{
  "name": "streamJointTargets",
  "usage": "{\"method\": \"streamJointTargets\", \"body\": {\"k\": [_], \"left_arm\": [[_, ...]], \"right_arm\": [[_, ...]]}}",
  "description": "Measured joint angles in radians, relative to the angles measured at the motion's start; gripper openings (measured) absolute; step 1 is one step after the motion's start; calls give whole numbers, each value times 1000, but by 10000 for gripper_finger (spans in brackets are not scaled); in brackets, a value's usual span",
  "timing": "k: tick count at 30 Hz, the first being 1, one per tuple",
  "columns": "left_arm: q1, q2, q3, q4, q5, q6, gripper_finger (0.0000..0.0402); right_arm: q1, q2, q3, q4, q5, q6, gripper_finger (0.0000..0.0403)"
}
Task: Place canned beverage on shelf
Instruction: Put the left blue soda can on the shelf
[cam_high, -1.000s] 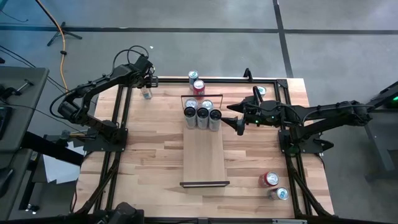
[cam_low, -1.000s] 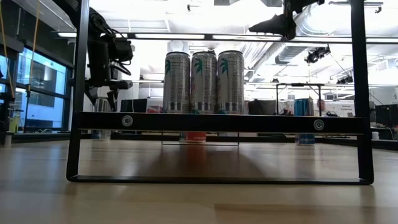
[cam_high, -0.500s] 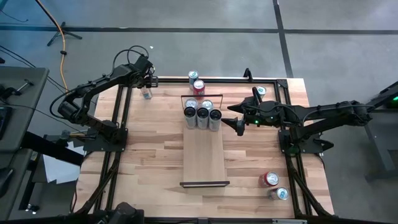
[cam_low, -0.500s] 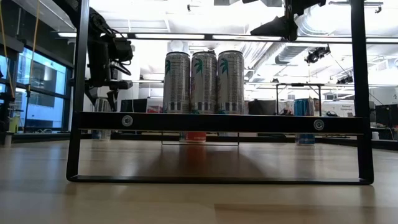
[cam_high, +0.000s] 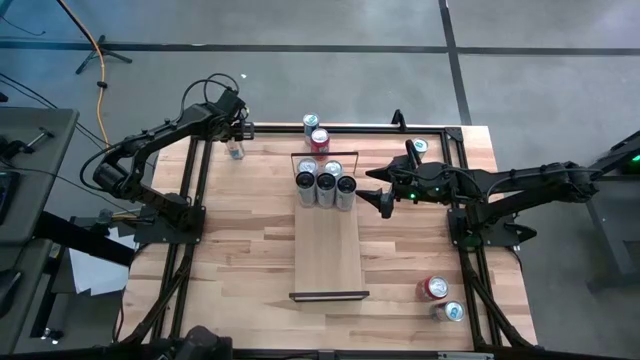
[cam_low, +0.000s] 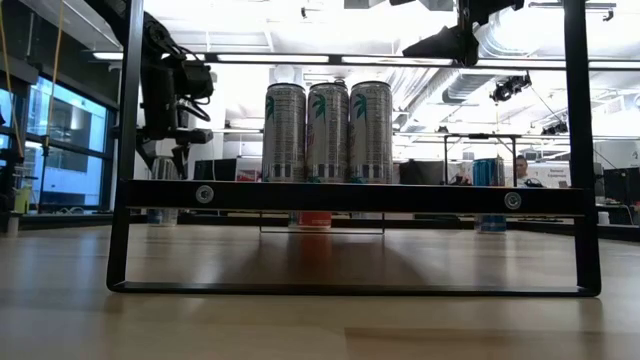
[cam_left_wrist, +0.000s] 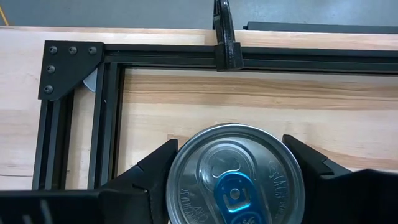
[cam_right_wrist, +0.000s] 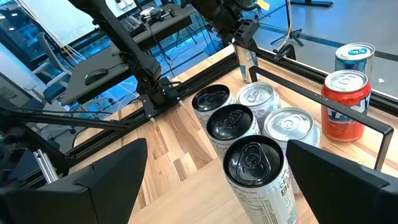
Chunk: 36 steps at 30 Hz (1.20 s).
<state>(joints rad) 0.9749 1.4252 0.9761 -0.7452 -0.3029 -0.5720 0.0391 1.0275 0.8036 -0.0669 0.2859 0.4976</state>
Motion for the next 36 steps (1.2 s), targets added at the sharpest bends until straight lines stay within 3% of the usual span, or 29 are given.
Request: {"method": "streamJointTargets", "body": {"k": [6, 15, 20, 24, 28, 36], "left_arm": [[-23, -75, -5, 17, 13, 1, 186], [-39, -356, -2, 212, 137, 86, 186], [-42, -502, -1, 390, 234, 106, 187], [-43, -590, -1, 528, 373, 123, 189], [-44, -650, 0, 595, 462, 140, 186], [-48, -690, 1, 592, 467, 158, 186]], "right_arm": [[0, 0, 0, 0, 0, 0, 371], [0, 0, 0, 1, 0, 1, 371], [0, 0, 0, 0, 1, 37, 371], [0, 0, 0, 0, 1, 45, 371], [0, 0, 0, 0, 1, 45, 371], [0, 0, 0, -1, 0, 82, 371]]}}
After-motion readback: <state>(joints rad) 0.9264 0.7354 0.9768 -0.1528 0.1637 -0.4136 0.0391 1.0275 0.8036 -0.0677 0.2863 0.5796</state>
